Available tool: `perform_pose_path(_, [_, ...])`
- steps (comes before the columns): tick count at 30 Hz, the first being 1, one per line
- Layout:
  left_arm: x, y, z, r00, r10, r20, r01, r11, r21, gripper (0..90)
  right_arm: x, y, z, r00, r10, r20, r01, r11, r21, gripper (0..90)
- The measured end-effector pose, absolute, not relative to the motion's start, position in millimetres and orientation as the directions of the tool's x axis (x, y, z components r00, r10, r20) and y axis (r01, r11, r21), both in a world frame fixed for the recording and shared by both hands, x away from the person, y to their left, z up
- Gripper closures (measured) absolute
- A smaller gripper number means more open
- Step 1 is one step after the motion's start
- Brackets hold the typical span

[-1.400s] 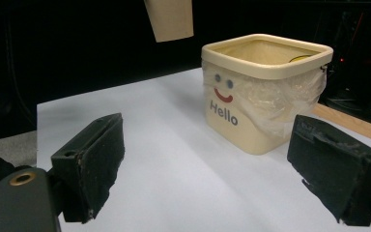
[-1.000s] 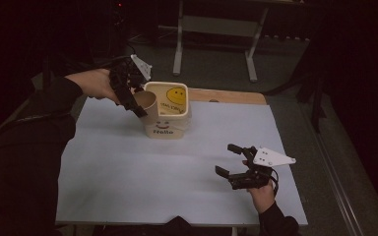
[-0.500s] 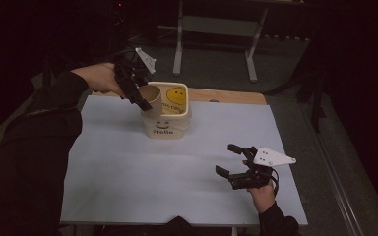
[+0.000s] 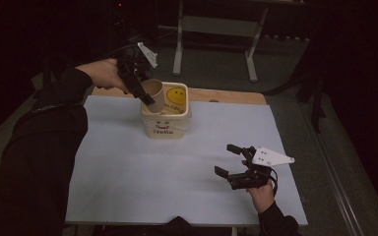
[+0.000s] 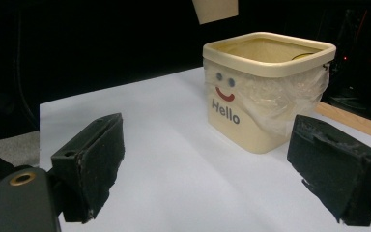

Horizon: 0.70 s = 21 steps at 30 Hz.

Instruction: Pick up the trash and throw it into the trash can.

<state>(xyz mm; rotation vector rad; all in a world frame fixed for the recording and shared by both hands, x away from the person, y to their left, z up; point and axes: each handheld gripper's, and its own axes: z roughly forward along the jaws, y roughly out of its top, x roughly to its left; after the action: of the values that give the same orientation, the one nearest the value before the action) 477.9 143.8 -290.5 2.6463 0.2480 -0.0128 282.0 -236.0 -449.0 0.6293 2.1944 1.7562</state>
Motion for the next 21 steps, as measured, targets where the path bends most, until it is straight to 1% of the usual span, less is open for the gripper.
perform_pose_path(4, [482.7,140.2,-291.3,0.982,0.183,-0.041,0.182,-0.881,0.436,26.1,282.0,-236.4,-448.9,-0.873,0.484,0.065,0.168,0.174,0.970,12.8])
perform_pose_path(13, [491.1,135.3,-294.7,0.980,0.191,-0.049,0.193,-0.886,0.421,26.0,281.7,-237.3,-448.7,-0.874,0.482,0.066,0.169,0.172,0.970,12.8])
perform_pose_path(21, [495.9,135.6,-299.4,0.980,0.195,-0.034,0.193,-0.899,0.393,26.0,281.5,-238.2,-448.1,-0.873,0.483,0.068,0.168,0.167,0.971,12.8])
